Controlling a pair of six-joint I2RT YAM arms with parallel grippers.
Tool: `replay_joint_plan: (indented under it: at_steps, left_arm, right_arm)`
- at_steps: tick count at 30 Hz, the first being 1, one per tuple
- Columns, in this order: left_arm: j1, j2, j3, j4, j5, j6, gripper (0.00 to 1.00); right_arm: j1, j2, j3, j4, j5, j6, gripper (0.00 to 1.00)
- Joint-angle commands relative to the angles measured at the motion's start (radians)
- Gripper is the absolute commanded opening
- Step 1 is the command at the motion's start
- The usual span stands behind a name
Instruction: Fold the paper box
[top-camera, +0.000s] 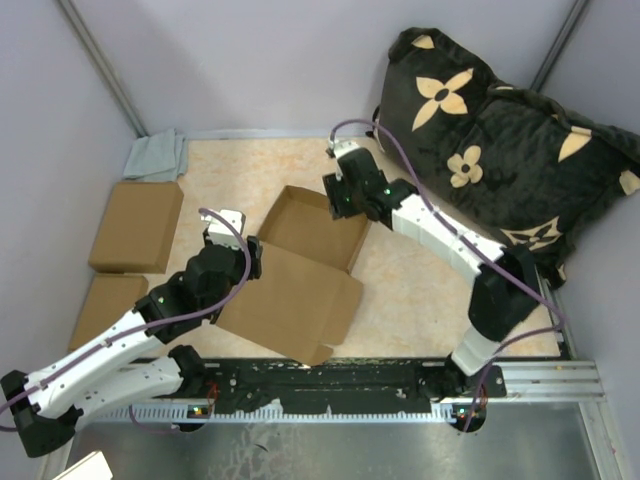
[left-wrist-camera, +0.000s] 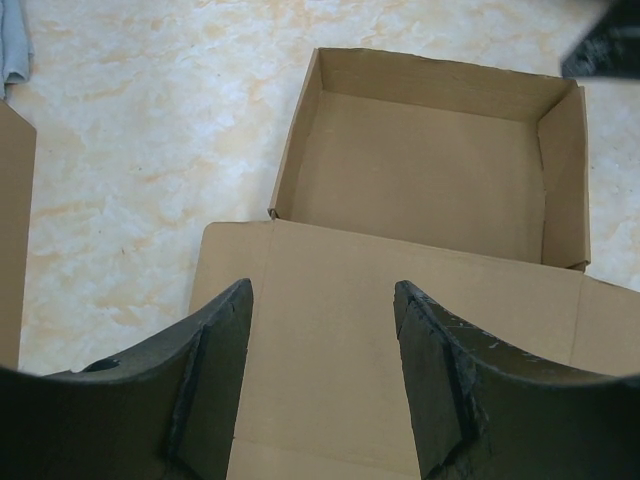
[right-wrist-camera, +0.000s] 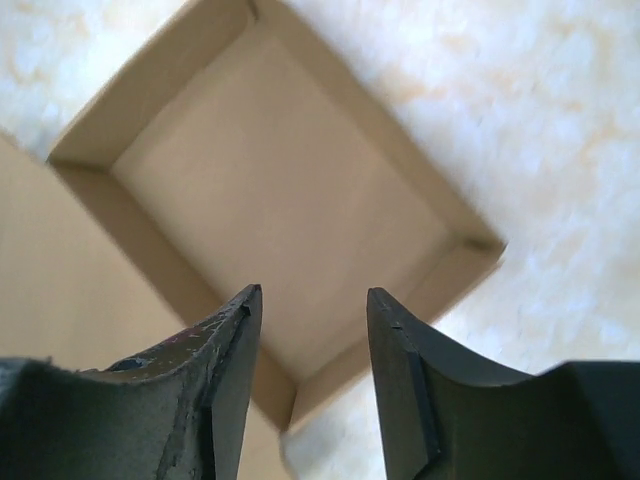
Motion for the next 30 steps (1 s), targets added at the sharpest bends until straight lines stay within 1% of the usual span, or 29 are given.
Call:
replay_joint_plan:
  at_steps: [1, 3, 6, 11, 16, 20, 30]
  left_arm:
    - [0.008, -0.019, -0.008, 0.031, -0.019, 0.013, 0.65]
    - [0.007, -0.022, -0.013, 0.028, -0.018, 0.009, 0.65]
    - [0.008, -0.027, -0.016, 0.019, -0.021, 0.004, 0.65]
    - [0.008, -0.038, -0.02, 0.015, -0.04, -0.001, 0.65]
    - [0.009, -0.038, -0.025, 0.017, -0.041, -0.001, 0.65]
    - [0.009, -0.025, -0.022, 0.018, -0.037, 0.003, 0.65]
    - [0.012, -0.016, -0.025, 0.016, -0.035, 0.003, 0.65]
  right_arm:
    - [-0.079, 0.199, 0.189, 0.024, -0.045, -0.153, 0.49]
    - [-0.097, 0.298, 0.311, 0.021, -0.086, -0.206, 0.5]
    - [-0.1, 0.43, 0.458, 0.005, -0.092, -0.299, 0.5]
    - [-0.108, 0.59, 0.638, -0.047, -0.105, -0.396, 0.51]
    - [-0.114, 0.659, 0.715, -0.081, -0.183, -0.426, 0.51]
    - [-0.114, 0.709, 0.755, -0.104, -0.207, -0.42, 0.51]
    - [-0.114, 0.775, 0.754, -0.093, -0.301, -0.367, 0.49]
